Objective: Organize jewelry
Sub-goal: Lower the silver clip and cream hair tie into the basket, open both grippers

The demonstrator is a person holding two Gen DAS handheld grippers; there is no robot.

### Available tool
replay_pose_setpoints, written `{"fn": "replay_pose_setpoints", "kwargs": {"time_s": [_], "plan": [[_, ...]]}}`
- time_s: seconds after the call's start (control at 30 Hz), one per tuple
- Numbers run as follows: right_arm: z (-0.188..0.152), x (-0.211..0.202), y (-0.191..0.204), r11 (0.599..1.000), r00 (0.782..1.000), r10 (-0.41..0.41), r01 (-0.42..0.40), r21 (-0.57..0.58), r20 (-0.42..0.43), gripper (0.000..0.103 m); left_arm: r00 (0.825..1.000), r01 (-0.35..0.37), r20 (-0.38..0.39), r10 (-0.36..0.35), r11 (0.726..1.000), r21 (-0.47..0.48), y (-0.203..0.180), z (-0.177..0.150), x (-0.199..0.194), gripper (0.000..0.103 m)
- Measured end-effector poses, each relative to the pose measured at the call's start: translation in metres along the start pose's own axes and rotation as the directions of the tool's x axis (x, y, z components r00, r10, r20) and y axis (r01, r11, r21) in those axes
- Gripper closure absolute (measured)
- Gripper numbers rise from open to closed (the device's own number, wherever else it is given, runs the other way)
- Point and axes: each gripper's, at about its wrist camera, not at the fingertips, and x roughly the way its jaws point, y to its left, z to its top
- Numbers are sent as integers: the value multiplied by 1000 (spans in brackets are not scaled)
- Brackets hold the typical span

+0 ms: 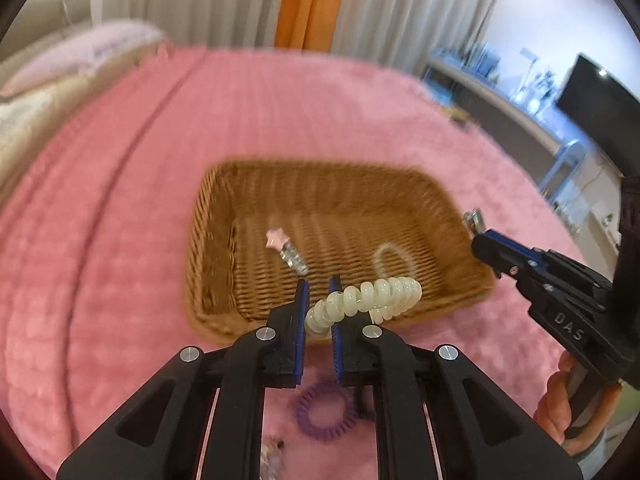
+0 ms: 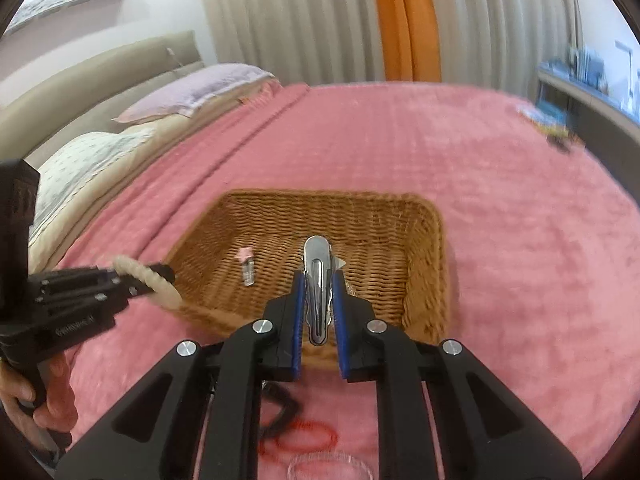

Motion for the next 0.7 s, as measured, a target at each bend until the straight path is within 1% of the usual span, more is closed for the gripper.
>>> {"fn": "replay_pose_setpoints", "kwargs": {"time_s": [0.1,0.2,0.3,0.37,0.4,0.43,0.5,0.53,0.6,0.7], "plan": [[-4,29,-8,1000,999,-7,8,27,-39,91,996,-1,-92,-2,999,-33,11,8,36,94],[-10,48,-8,1000,997,-22,23,12,-74,91,989,-24,-145,18,999,-45,17,11,62,94],[-13,59,-9,999,994,-37,36,-8,-99,91,983,-27,-181,19,999,-40,17,13,77,92],[-15,61,-11,999,994,-40,40,-2,-98,91,980,-30,-195,26,999,-19,17,13,84,87],[-16,61,-13,999,994,-36,37,4,-100,91,980,-30,-195,29,1000,-3,15,14,85,78],[-16,62,-15,1000,995,-29,30,9,-99,91,981,-33,-193,34,999,9,13,13,85,66],[-17,62,-18,1000,995,-25,26,11,-93,91,980,-28,-196,34,999,32,10,14,84,55],[-17,61,-19,1000,995,-26,27,11,-92,91,979,-27,-199,34,999,37,8,16,85,53],[-17,62,-20,1000,996,-22,23,12,-89,91,981,-32,-191,41,998,54,6,20,83,53],[-16,55,-22,1000,998,-20,21,15,-61,91,983,-35,-178,47,997,70,4,21,76,53]]}}
